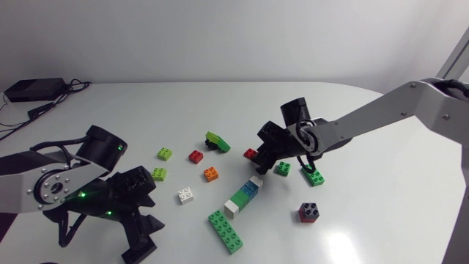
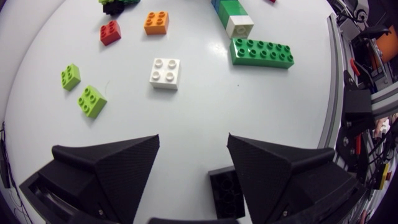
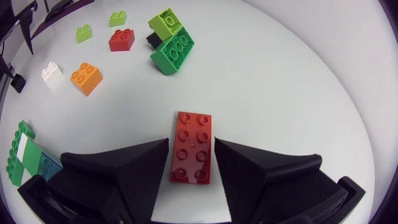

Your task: Separate the duplo bricks

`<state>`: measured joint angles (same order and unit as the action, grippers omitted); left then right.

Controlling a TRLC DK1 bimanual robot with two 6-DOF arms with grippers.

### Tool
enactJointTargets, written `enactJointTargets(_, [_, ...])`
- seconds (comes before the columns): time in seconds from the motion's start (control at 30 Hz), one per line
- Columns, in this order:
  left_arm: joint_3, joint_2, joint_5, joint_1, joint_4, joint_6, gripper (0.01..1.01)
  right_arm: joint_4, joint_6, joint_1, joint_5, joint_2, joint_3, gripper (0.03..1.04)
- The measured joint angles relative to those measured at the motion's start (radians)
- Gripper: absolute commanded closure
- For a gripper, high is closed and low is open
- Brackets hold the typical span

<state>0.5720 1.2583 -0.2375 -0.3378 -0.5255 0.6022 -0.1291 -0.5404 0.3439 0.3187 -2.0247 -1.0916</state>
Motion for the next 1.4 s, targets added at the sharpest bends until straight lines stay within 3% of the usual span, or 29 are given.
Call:
enactJointTargets(0.13, [0.0, -0.047, 0.006, -0.015, -0.1, -0.029, 0.23, 0.014, 0.0, 0.003, -0.013, -0.004, 0.0, 0.11])
enactJointTargets(0.53, [-0.006, -0.032, 0.105, -0.018, -0.186, -0.066, 0.23, 0.018, 0.0, 0.002, -0.013, 0.011, 0.003, 0.09])
enactJointTargets(0.8, [0.003, 0.012, 0.14, -0.068, -0.285, -0.074, 0.231, 0.018, 0.0, 0.002, -0.013, 0.056, 0.019, 0.09])
enactJointTargets(1.1, [0.032, 0.093, 0.141, -0.121, -0.271, -0.107, 0.234, 0.018, 0.0, 0.002, -0.013, 0.072, 0.047, 0.09])
enactJointTargets(1.2, [0.032, 0.131, 0.141, -0.134, -0.251, -0.126, 0.274, 0.018, 0.0, 0.001, -0.013, 0.082, 0.057, 0.09])
enactJointTargets(1.4, [0.035, 0.158, 0.145, -0.15, -0.21, -0.156, 0.723, 0.018, 0.0, -0.01, -0.013, 0.109, 0.063, 0.09])
